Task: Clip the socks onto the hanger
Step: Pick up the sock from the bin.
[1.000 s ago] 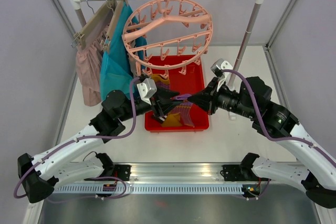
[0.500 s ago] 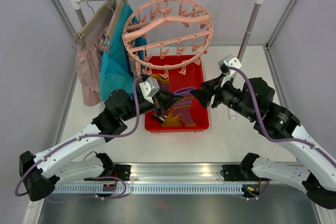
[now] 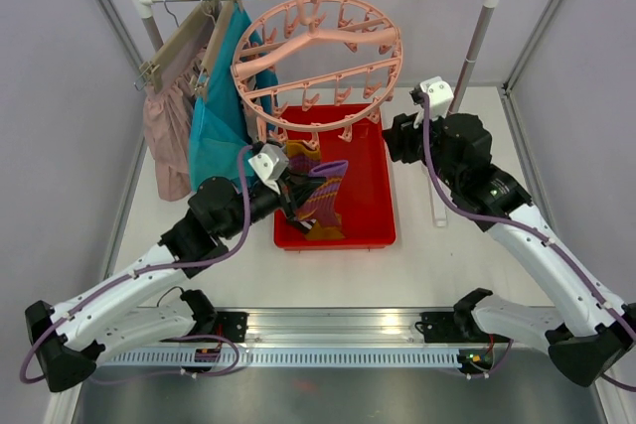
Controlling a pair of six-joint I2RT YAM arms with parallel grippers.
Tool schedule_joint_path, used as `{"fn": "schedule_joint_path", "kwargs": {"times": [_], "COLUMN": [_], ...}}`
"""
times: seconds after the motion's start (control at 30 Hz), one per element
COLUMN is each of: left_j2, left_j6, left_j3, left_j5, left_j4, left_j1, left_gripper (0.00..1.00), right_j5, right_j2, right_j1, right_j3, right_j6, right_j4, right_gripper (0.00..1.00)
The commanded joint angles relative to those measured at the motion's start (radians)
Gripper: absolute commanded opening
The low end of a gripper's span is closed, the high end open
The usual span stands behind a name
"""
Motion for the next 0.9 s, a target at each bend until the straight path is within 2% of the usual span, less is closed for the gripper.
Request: {"fn": "schedule_joint_path", "kwargs": {"times": [0.0,0.23,0.37,0.5,0.87], "left_j2": [-0.035,-0.056,-0.061,-0.064,-0.064], "left_j6": [0.000,0.002,0.005,0.006,0.003], "left_j3": [0.025,0.039,0.050,0.048,0.047], "left_j5": [-0.072,-0.203,-0.222,-0.221,-0.213], "left_j4": [-0.068,-0.110,-0.122,-0.125,-0.122], "left_j1": [-0.006,-0.006,-0.006,-0.006,-0.006], "left_gripper": [0.02,0.02,0.02,0.02,0.02], "right_j5": [-0.102,-0.249,-0.418,-0.480,-0.428], "right_j2": [-0.018,-0.081,-0.113,-0.121,-0.074], "right_j1": [-0.044,-0.047,-0.045,-0.044,0.037], "right_j3": [-0.016,-0.123,-0.178,-0.217,-0.181], "right_j6": [-0.037,-0.084,-0.070,-0.070,-0.121], "right_j4": [0.109,0.224,0.311,0.373,0.399], "right_gripper": [0.55,0.56,0.56,0.57,0.63]}}
